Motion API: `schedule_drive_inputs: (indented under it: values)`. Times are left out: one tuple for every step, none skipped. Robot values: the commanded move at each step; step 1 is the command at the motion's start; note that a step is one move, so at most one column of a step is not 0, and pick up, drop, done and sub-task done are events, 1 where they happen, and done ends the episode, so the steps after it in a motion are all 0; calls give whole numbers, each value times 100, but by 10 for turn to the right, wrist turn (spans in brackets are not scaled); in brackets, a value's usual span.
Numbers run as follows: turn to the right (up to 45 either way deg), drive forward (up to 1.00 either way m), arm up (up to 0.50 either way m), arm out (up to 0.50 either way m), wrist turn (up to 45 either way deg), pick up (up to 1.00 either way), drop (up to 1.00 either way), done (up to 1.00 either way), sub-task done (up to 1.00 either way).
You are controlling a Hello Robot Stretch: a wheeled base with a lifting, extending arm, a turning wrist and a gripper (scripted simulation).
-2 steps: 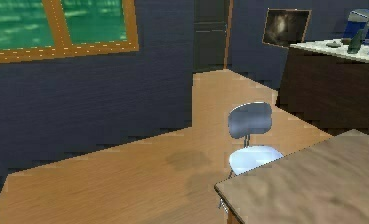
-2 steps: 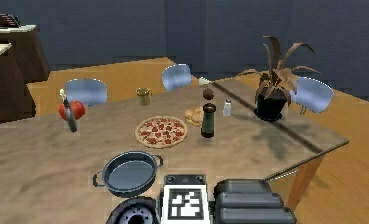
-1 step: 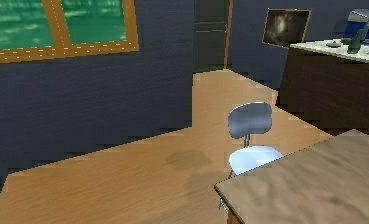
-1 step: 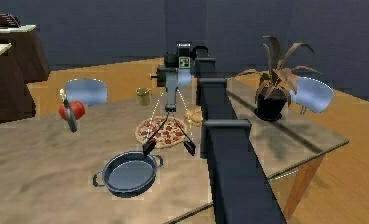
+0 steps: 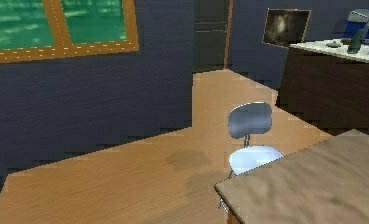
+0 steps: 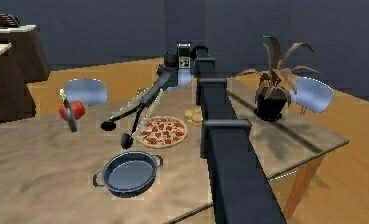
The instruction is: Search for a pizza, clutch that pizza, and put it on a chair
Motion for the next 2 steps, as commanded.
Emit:
schedule_drive_inputs:
  values:
    - [0,0,0,0,450,0,0,0,0]
    - [0,0,0,0,450,0,0,0,0]
